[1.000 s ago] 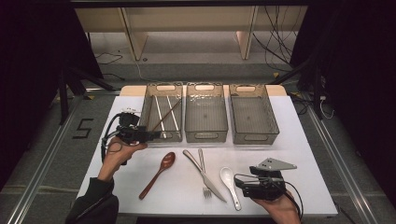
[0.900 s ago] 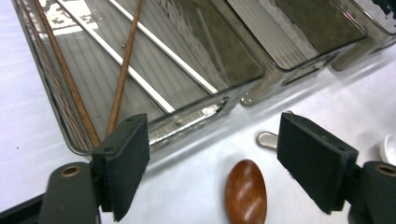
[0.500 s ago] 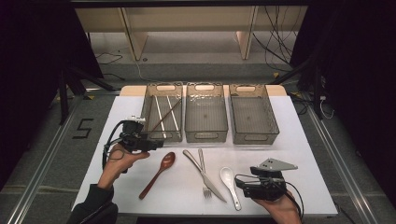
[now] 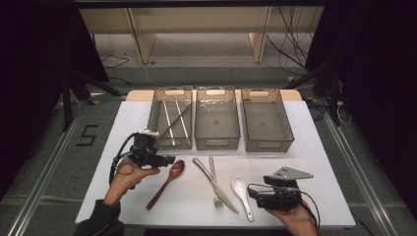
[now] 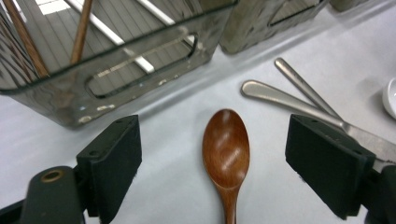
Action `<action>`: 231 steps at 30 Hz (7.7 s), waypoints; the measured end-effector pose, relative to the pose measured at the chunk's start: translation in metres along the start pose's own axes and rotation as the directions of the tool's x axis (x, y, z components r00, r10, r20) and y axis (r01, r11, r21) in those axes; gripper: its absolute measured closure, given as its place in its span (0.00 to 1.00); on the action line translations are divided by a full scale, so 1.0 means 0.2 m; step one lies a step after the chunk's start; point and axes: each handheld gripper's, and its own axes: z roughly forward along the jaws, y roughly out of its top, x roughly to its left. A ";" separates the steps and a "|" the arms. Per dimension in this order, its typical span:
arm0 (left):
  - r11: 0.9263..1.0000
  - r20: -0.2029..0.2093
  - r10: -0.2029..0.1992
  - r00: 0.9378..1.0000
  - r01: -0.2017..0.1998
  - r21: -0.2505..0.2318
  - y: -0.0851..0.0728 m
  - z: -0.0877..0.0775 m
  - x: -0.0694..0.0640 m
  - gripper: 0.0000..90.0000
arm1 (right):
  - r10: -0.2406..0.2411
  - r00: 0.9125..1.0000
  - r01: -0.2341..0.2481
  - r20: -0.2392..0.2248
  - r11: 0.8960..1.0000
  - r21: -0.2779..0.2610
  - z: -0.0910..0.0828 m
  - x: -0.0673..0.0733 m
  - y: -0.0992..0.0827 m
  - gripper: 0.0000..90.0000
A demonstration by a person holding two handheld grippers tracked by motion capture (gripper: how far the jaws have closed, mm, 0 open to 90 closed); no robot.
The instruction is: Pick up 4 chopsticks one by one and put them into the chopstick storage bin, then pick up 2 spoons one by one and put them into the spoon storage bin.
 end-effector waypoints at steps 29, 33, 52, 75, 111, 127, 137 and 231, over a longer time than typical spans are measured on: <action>0.984 -0.035 0.045 0.998 -0.038 0.175 -0.12 0.11 -0.07 0.20 | 0.002 1.000 -0.002 0.004 1.000 0.004 0.00 0.00 0.00 0.30; 0.978 -0.035 0.059 0.998 -0.051 0.200 -0.13 0.12 -0.09 0.20 | 0.008 1.000 -0.008 0.006 1.000 0.004 0.00 -0.01 -0.01 0.30; 0.951 -0.024 0.098 0.995 -0.087 0.298 -0.17 0.17 -0.13 0.45 | 0.001 1.000 -0.001 0.007 1.000 0.004 0.00 -0.01 0.00 0.30; 0.923 -0.052 0.166 0.985 -0.137 0.361 -0.18 0.18 -0.15 0.82 | -0.011 1.000 0.011 0.011 1.000 0.005 0.00 0.01 0.00 0.30; 0.975 0.071 0.164 0.984 -0.173 0.141 -0.04 0.02 -0.17 0.90 | -0.001 1.000 0.001 0.015 1.000 0.005 -0.01 0.02 0.00 0.31; 0.987 0.086 0.152 0.985 -0.155 0.031 0.12 0.01 -0.18 0.90 | 0.003 1.000 -0.003 0.013 1.000 0.004 -0.01 0.02 0.00 0.30; 0.989 0.096 0.145 0.985 -0.141 -0.044 0.28 0.00 -0.17 0.90 | 0.001 1.000 -0.001 0.008 1.000 0.006 0.00 0.01 0.00 0.30; 0.991 0.117 -0.011 0.993 0.027 -0.134 0.78 0.32 -0.15 0.48 | 0.006 1.000 -0.006 -0.001 1.000 0.013 0.00 0.00 -0.01 0.31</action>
